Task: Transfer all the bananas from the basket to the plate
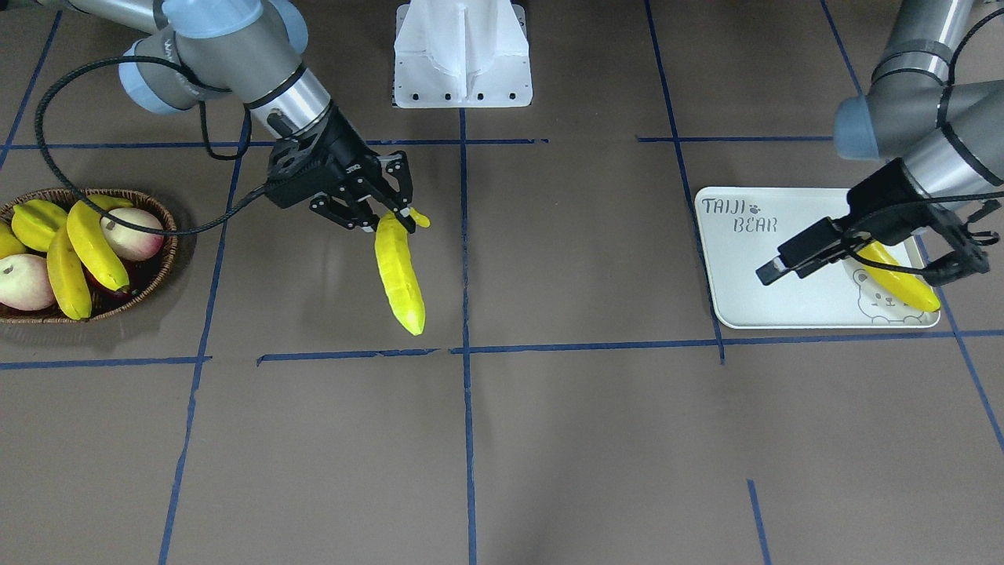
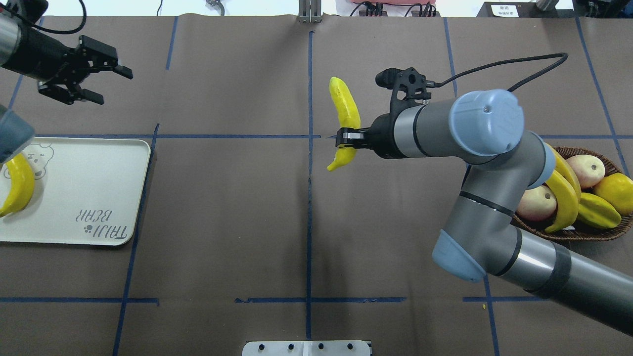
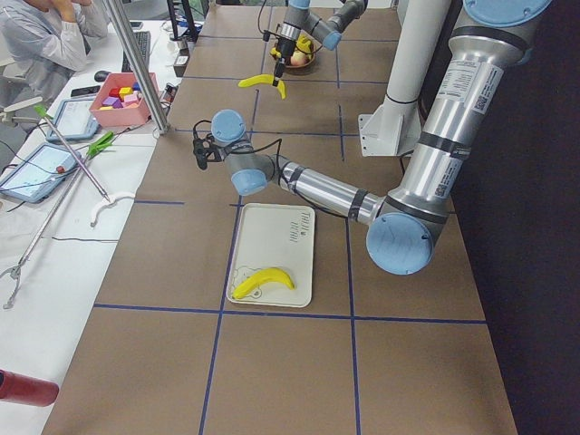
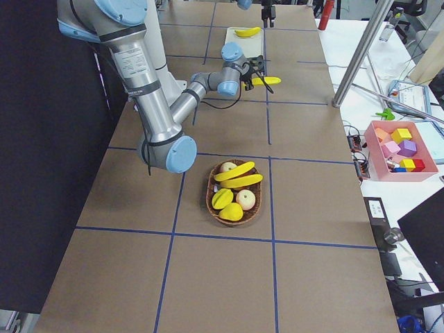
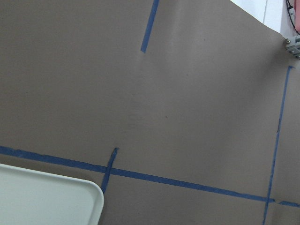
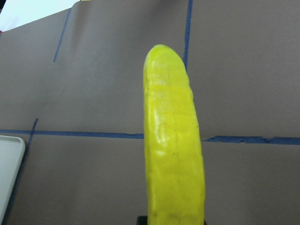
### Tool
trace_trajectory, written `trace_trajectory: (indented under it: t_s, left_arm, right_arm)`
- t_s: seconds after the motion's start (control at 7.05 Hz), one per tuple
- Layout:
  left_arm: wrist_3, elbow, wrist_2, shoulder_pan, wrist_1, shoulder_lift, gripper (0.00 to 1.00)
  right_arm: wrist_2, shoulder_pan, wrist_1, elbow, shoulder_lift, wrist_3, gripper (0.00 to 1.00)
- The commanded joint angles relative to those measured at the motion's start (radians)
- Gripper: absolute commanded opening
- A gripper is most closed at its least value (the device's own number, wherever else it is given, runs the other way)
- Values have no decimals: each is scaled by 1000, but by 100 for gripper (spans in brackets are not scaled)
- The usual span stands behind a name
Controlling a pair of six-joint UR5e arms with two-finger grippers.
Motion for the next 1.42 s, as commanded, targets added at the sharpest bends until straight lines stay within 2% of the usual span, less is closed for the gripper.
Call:
trace_trajectory:
  t_s: [0.0, 0.43, 0.71, 0.99, 1.28]
  left_arm:
    - [-155, -18, 3, 64, -7, -87, 100]
    - [-233, -36, 15, 115, -7, -154, 100]
    - [-280, -41, 125, 191, -7, -187, 100]
    - [-315, -42, 187, 233, -7, -194, 100]
    - [-315, -41, 195, 247, -7, -194, 99]
  right_arm:
    - [-78, -52, 4, -79, 121, 55, 4]
    - [-79, -79, 3, -207, 271, 74, 4]
    - [-87, -99, 3, -278, 356, 75, 5]
    - [-95, -107, 4, -276, 374, 75, 5]
    - [-95, -107, 6, -272, 378, 75, 7]
